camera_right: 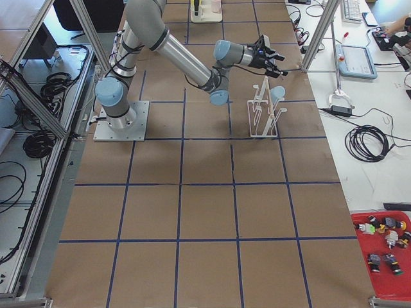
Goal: Transfer IKEA cup to right arm and place on rack
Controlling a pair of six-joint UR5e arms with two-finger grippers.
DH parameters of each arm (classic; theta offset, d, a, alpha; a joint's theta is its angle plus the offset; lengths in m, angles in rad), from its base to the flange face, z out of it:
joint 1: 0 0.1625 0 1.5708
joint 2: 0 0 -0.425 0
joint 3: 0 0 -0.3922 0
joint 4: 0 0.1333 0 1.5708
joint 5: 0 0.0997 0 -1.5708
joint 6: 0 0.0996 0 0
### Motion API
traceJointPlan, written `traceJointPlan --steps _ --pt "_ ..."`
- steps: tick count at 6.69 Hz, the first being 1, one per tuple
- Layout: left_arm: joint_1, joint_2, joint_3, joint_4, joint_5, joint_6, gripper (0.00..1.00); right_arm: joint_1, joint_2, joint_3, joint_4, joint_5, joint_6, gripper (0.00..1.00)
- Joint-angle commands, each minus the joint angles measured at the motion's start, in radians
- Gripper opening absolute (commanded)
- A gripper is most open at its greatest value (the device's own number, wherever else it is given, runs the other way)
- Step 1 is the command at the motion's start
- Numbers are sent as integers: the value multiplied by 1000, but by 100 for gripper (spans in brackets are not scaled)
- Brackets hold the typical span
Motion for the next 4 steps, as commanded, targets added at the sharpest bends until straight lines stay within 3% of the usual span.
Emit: traceJointPlan --steps 1,2,3,4 --pt "1 -5 0 -9 32 -5 22 23 -156 44 160 1 0 100" --pt "1 2 0 -11 26 -5 7 26 -236 107 158 6 2 100" --pt "1 6 12 -9 26 -1 4 47 -316 182 158 11 48 100" --pt "-1 20 26 -9 24 2 3 76 -370 231 158 11 258 100"
